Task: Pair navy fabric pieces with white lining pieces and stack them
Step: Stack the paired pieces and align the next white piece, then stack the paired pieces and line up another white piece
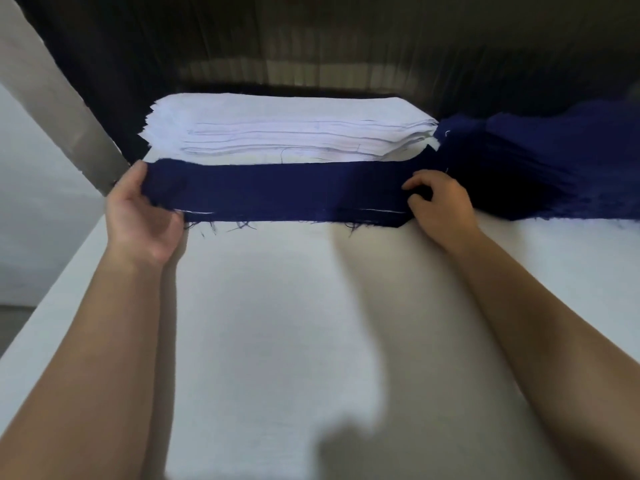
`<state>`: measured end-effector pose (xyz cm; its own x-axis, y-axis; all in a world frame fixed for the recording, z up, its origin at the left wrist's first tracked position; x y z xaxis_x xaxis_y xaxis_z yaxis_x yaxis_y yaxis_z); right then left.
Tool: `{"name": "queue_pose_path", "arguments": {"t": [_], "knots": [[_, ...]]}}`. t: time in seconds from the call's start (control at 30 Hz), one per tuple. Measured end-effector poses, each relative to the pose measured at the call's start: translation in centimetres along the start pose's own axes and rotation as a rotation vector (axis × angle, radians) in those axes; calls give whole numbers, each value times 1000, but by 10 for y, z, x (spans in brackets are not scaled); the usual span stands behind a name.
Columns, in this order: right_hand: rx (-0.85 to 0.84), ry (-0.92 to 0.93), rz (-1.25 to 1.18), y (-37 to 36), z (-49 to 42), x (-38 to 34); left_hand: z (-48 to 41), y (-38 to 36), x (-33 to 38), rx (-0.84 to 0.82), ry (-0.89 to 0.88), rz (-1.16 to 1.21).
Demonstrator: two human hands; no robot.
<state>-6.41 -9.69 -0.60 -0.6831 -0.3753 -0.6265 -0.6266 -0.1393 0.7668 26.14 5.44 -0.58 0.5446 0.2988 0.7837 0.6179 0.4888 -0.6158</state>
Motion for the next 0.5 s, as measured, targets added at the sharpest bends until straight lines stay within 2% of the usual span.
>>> {"name": "queue_pose_path", "arguments": {"t": [0.2,0.3,0.37,0.5], "knots": [[88,16,129,-2,10,0,-3,-3,-7,26,-78,-171],[149,38,219,0,15,-2,2,-5,-13,150,-127,-224],[181,56,216,3,19,-5,8,-11,-13,227,-205,-374],[323,173,159,23,29,-15,13,-18,-20,241,-283,-547]]}}
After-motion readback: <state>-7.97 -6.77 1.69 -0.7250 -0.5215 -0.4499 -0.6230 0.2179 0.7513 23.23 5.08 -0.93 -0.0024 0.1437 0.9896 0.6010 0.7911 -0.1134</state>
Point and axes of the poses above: each hand's wrist, its own z-axis away from the middle knuckle, its own y-axis out of the back of the hand, x = y × z, the point moved 3 cm from there along -z, towards the middle knuckle, and after that the axes turned 8 degrees about -x, right-handed, at the moved point
